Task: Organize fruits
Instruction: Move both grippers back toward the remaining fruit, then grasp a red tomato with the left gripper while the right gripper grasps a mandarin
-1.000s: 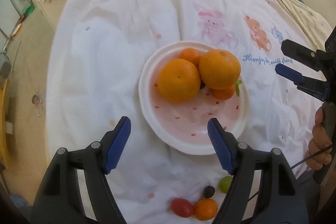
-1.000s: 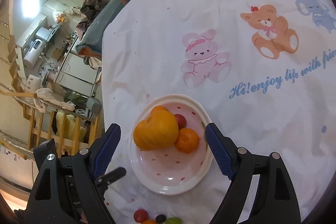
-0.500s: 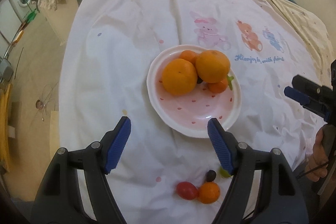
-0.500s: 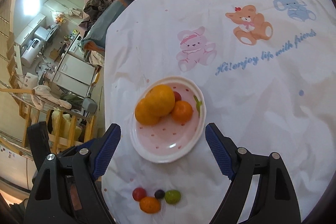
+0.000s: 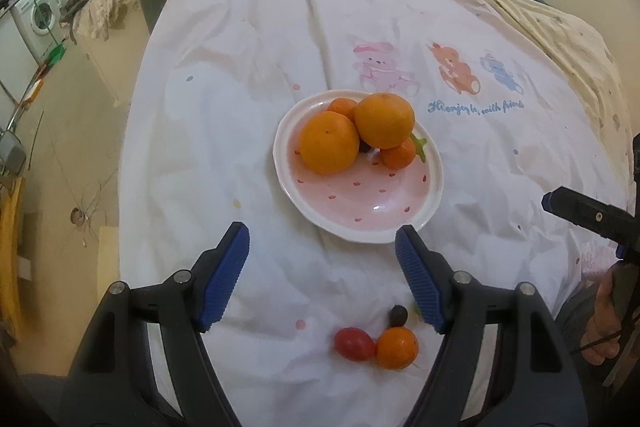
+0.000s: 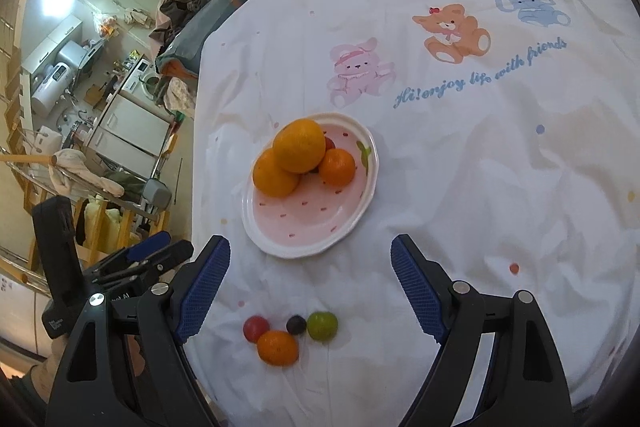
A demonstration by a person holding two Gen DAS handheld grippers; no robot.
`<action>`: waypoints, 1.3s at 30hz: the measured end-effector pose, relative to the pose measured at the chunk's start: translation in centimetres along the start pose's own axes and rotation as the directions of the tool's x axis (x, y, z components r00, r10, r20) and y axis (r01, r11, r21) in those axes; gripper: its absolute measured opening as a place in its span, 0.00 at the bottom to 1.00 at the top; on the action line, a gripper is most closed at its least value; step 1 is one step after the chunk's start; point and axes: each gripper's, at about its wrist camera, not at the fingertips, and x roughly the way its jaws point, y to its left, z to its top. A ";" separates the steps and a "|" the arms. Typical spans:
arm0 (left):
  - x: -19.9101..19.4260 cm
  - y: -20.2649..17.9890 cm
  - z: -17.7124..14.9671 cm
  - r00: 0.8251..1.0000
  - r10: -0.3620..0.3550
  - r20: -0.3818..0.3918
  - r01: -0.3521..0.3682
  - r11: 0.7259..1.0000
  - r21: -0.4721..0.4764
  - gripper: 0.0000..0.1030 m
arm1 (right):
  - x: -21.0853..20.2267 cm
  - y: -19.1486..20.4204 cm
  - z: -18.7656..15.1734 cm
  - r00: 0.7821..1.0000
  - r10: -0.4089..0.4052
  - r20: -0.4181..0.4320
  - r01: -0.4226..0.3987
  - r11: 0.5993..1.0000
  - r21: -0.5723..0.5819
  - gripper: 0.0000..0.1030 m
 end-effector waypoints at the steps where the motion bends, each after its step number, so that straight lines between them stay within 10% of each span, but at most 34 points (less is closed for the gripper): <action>1: -0.1 -0.1 -0.2 1.000 0.002 0.001 -0.002 1.000 0.004 0.70 | -0.2 0.1 -0.4 1.000 -0.006 0.005 0.006 1.000 -0.003 0.83; 19: 2.3 1.2 -3.4 0.991 0.022 -0.134 -0.040 0.990 -0.132 0.70 | 0.1 -2.4 -2.7 0.993 -0.120 0.013 0.116 0.980 0.162 0.83; 28: 7.0 -0.4 -6.8 0.922 -0.118 -0.368 0.037 0.975 -0.220 0.45 | 0.9 -2.3 -2.8 0.992 -0.128 -0.005 0.127 0.980 0.153 0.83; 39: 8.2 1.2 -8.0 0.892 -0.214 -0.397 0.049 0.921 -0.386 0.41 | 1.8 -1.7 -2.8 0.990 -0.142 -0.024 0.144 0.983 0.114 0.83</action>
